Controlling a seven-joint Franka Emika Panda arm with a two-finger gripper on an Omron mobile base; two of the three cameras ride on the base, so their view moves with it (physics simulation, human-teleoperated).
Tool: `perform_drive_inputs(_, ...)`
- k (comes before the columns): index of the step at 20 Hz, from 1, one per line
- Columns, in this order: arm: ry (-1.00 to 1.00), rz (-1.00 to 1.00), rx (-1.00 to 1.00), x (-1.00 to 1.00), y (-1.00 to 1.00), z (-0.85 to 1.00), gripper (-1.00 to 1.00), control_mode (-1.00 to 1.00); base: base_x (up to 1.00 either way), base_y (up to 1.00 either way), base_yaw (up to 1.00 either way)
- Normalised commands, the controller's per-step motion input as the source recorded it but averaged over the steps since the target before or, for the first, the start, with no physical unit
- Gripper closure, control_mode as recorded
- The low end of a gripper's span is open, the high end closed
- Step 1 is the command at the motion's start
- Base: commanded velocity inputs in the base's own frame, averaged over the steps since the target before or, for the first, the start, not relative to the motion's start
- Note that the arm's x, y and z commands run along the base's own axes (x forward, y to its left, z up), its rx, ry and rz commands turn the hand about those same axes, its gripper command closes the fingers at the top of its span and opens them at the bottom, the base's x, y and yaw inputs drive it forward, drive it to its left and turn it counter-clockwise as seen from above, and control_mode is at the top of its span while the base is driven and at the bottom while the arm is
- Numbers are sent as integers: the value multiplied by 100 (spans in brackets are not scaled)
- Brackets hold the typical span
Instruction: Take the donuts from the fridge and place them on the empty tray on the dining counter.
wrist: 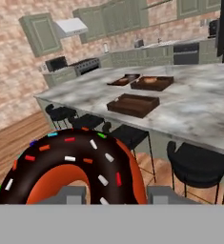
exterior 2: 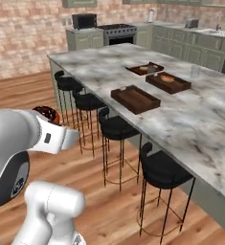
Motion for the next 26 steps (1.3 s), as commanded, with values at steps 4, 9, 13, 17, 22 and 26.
perform_drive_inputs(4, 0, 0, 0, 0, 0, 0, 100, 100, 100, 100, -59)
perform_drive_inputs(9, 0, 0, 0, 0, 0, 0, 100, 100, 100, 100, -57)
perform_drive_inputs(13, 0, 0, 0, 0, 0, 0, 100, 100, 99, 100, -45)
perform_drive_inputs(17, 0, 0, 0, 0, 0, 0, 100, 100, 72, 56, -21)
perform_drive_inputs(22, 0, 0, 0, 0, 0, 0, 100, 100, 100, -72, -6)
perform_drive_inputs(26, 0, 0, 0, 0, 0, 0, 100, 100, 100, -74, 0)
